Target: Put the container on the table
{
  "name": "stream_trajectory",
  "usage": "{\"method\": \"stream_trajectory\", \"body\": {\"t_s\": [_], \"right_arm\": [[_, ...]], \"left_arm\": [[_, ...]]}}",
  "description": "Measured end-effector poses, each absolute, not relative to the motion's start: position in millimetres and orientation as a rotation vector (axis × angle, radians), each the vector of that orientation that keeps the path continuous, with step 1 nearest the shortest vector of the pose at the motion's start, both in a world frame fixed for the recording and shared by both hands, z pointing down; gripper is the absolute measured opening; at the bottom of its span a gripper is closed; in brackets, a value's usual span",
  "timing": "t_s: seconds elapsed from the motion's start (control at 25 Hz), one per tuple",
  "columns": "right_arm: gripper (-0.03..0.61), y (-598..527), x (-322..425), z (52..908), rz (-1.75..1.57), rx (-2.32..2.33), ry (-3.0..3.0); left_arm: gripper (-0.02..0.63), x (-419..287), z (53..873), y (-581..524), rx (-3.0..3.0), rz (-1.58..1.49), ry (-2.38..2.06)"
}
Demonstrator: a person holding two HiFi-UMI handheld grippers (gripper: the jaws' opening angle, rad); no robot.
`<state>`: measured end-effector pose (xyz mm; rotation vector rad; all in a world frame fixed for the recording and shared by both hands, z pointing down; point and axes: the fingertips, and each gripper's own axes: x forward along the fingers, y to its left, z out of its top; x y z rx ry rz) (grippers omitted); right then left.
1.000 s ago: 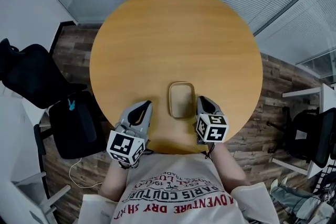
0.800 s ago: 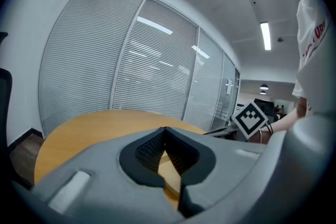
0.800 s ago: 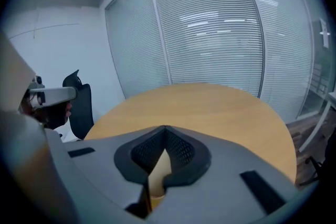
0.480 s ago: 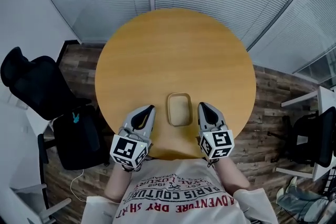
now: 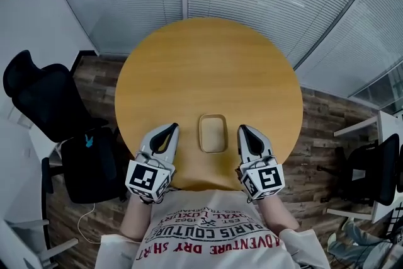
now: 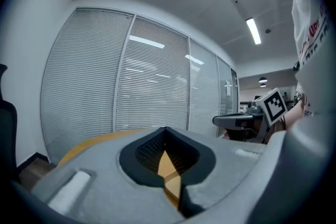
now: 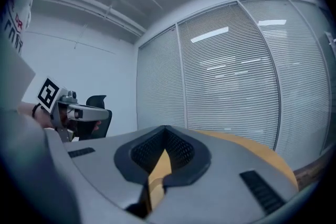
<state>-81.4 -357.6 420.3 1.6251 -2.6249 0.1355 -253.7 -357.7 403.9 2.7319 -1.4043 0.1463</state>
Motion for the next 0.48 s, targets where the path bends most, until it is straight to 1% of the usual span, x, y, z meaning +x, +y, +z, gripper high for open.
{"method": "stream_trajectory", "body": {"t_s": [0.48], "right_arm": [[0.006,-354.5,-87.1,431.9,0.202,1.57,-2.633]], "left_arm": [[-0.002,-242.2,405.6,-352.1,2.748,0.151,-1.366]]}}
